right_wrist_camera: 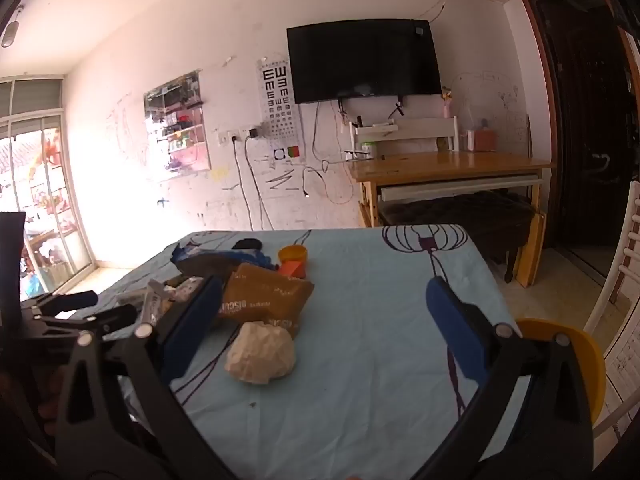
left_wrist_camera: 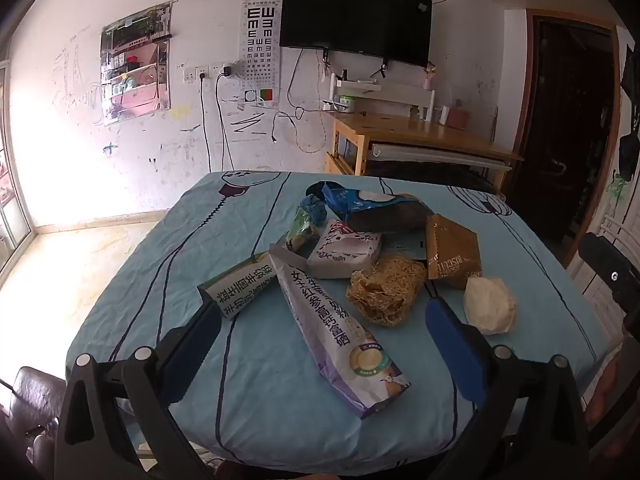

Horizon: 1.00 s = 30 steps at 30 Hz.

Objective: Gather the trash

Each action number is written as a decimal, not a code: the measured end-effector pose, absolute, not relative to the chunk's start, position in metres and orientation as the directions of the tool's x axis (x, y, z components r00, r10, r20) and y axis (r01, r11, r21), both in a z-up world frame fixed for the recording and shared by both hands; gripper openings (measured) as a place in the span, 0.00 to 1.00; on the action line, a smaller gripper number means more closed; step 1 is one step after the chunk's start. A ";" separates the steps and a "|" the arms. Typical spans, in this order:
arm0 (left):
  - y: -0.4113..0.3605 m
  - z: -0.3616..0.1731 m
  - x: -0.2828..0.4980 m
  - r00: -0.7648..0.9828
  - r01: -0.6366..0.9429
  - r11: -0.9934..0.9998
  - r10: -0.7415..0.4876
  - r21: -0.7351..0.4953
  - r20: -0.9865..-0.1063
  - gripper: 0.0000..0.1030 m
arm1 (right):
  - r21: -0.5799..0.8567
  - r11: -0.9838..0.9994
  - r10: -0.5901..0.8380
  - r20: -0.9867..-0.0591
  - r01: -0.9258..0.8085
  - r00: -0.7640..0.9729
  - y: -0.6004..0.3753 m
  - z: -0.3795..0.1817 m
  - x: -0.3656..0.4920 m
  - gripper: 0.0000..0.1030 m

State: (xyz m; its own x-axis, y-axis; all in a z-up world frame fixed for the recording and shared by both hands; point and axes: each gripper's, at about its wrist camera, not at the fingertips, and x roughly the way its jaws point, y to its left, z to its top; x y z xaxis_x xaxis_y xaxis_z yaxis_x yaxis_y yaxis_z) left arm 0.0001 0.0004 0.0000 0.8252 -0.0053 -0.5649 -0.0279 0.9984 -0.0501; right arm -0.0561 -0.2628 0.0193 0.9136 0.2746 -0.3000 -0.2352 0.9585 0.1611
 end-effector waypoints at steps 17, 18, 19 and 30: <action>-0.002 -0.001 -0.003 0.824 -0.016 0.999 -0.011 -0.042 -0.566 0.94 | 0.161 0.959 0.274 -0.303 -0.234 0.913 -0.262 0.019 -0.057 0.95; -0.002 0.000 -0.003 0.825 -0.015 0.999 -0.011 -0.041 -0.565 0.94 | 0.161 0.959 0.274 -0.303 -0.234 0.913 -0.261 0.019 -0.057 0.95; -0.002 0.000 -0.004 0.825 -0.015 0.999 -0.011 -0.041 -0.565 0.94 | 0.160 0.959 0.273 -0.303 -0.234 0.913 -0.262 0.019 -0.057 0.95; -0.005 -0.002 -0.002 0.821 -0.002 0.999 -0.019 -0.036 -0.571 0.94 | 0.155 0.960 0.270 -0.304 -0.232 0.914 -0.258 0.020 -0.054 0.95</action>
